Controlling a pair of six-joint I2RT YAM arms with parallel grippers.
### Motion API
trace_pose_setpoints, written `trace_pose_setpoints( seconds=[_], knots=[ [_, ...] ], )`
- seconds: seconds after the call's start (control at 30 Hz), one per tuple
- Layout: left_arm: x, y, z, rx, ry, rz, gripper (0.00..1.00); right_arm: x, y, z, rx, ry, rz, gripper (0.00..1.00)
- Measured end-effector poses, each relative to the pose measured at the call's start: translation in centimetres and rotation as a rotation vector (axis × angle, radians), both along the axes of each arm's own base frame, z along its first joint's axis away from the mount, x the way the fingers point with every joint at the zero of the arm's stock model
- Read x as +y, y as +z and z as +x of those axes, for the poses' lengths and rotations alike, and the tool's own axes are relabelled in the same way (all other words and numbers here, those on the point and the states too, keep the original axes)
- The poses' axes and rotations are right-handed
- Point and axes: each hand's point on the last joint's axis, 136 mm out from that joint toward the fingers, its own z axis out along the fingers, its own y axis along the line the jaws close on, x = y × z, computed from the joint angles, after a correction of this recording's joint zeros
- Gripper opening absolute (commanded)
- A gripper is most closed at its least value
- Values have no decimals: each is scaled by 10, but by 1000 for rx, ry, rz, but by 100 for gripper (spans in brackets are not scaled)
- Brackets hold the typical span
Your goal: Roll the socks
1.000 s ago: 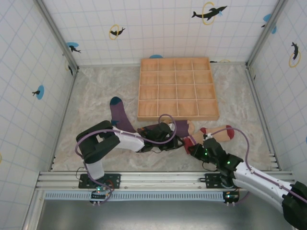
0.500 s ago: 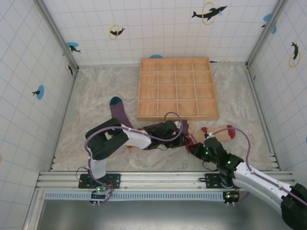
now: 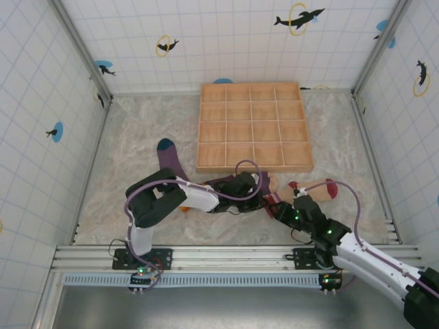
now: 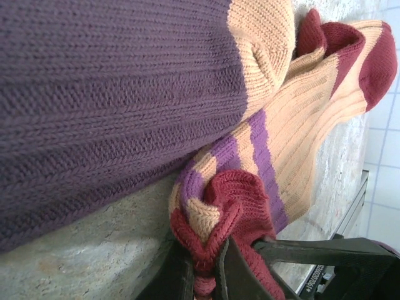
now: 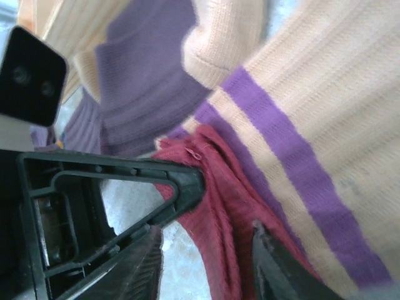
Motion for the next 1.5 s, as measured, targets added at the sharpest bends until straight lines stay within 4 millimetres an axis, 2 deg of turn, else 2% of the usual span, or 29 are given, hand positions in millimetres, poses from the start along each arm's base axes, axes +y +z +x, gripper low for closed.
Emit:
trace_pose_setpoints(
  seconds=[0.27, 0.5, 0.73, 0.93, 1.13, 1.5],
  knots=[
    [19, 3, -10, 36, -1, 60, 0, -7, 18, -9, 12, 95, -232, 63],
    [45, 5, -20, 81, 0, 112, 0, 18, 43, -14, -195, 306, -508, 72],
    [60, 11, -16, 113, 20, 136, 0, 37, 41, -31, -450, 514, -780, 74],
    [68, 7, -17, 154, 17, 155, 0, 59, 48, -42, -629, 591, -841, 72],
    [67, 9, -21, 177, -2, 142, 0, 75, 37, -48, -710, 639, -908, 70],
    [66, 11, -24, 193, -16, 133, 0, 68, 3, -44, -727, 668, -1110, 59]
  ],
)
